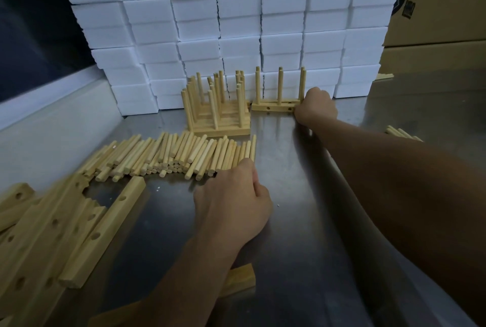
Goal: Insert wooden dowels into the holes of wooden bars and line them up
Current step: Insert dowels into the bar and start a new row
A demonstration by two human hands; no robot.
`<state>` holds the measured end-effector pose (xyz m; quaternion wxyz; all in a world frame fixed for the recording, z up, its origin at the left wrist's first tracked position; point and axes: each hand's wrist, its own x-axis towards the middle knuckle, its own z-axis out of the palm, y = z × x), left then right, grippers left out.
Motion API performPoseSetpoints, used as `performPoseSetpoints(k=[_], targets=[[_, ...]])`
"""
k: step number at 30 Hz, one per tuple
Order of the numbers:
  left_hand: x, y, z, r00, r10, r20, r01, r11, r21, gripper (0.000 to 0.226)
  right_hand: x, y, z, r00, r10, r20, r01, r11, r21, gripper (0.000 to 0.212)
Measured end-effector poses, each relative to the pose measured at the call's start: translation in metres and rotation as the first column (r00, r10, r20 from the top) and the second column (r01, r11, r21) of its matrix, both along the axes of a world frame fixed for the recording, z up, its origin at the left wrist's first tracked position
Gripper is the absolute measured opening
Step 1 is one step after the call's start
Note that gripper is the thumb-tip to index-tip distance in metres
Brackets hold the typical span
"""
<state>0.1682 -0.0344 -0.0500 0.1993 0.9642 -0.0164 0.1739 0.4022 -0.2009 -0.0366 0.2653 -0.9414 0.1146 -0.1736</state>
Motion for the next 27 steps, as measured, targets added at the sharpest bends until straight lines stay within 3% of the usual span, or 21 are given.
performPoseSetpoints(k=[4,14,19,27], targets=[[0.000,0.000,0.000,1.000,0.013,0.008,-0.013,1.000,-0.003,0.007,0.000,0.000,-0.001,0.999,-0.040,0.027,0.040,0.999,-0.005,0.011],[0.000,-0.001,0.000,0.999,0.038,0.017,-0.038,0.999,-0.002,0.009,-0.013,0.007,-0.008,0.999,0.051,0.008,-0.046,0.949,-0.311,0.006],[0.000,0.000,0.000,0.999,0.032,0.017,-0.032,0.999,0.000,0.008,-0.022,0.026,-0.011,0.973,0.213,-0.085,-0.229,0.902,-0.367,0.030],[0.002,0.002,0.000,1.000,0.020,-0.022,-0.020,1.000,0.004,0.007,-0.050,0.031,-0.013,0.958,0.217,-0.189,-0.276,0.881,-0.384,0.039]])
